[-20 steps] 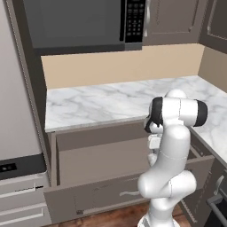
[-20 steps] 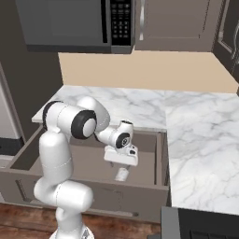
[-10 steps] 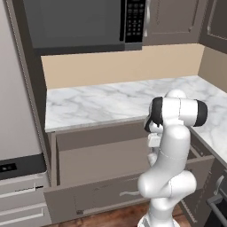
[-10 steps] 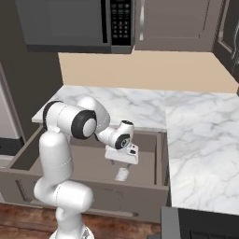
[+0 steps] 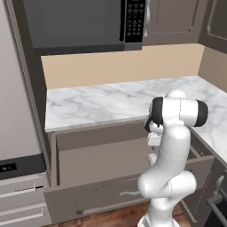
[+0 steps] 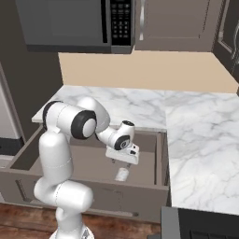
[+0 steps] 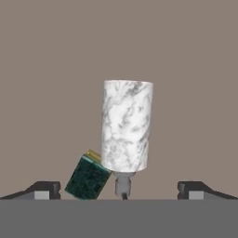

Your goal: Restock the sink supplies by placing the sponge and soap dispenser on the counter and next to the sink. Make sure the soap dispenser is upright.

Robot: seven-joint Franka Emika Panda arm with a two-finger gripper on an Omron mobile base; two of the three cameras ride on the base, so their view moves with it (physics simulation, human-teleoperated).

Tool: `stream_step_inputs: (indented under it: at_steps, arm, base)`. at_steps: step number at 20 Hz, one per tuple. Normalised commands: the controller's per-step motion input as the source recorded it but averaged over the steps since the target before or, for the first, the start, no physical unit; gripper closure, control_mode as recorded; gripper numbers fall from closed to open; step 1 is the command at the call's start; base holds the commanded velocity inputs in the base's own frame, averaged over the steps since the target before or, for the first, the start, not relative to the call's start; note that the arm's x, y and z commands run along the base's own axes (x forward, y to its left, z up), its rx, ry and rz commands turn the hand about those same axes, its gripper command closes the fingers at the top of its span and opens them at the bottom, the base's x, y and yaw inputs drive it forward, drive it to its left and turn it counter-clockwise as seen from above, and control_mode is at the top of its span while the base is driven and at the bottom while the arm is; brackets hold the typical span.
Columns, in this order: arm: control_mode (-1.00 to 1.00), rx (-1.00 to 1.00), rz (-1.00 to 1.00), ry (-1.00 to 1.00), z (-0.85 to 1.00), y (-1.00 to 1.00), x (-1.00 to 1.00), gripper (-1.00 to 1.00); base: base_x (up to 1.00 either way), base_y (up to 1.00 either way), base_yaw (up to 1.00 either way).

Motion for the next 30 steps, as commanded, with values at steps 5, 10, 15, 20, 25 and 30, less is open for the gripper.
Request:
stream_step_inputs:
  at_steps: [5,10,15,20,25,30]
  arm:
    - [-1.0,0.0,-0.03,-0.05,-0.06,0.0,0.0,-1.0]
    - [-1.0,0.0,-0.01,-0.01,-0.1,0.0,0.03,-1.0]
    - [-1.0,0.0,0.0,0.0,-0.21,0.0,0.13,-1.0]
    - [-1.0,0.0,0.0,0.0,-0.2,0.0,0.07,-1.0]
    - [-1.0,0.0,0.0,0.0,-0.19,0.0,0.04,-1.0]
    - [-1.0,0.0,0.0,0.0,-0.23,-0.01,0.0,-1.0]
  base:
    - [0.0,0.0,0.0]
    - [0.0,0.0,0.0]
    - [0.0,0.0,0.0]
    - [0.0,0.0,0.0]
    - [0.0,0.0,0.0]
    - [0.0,0.0,0.0]
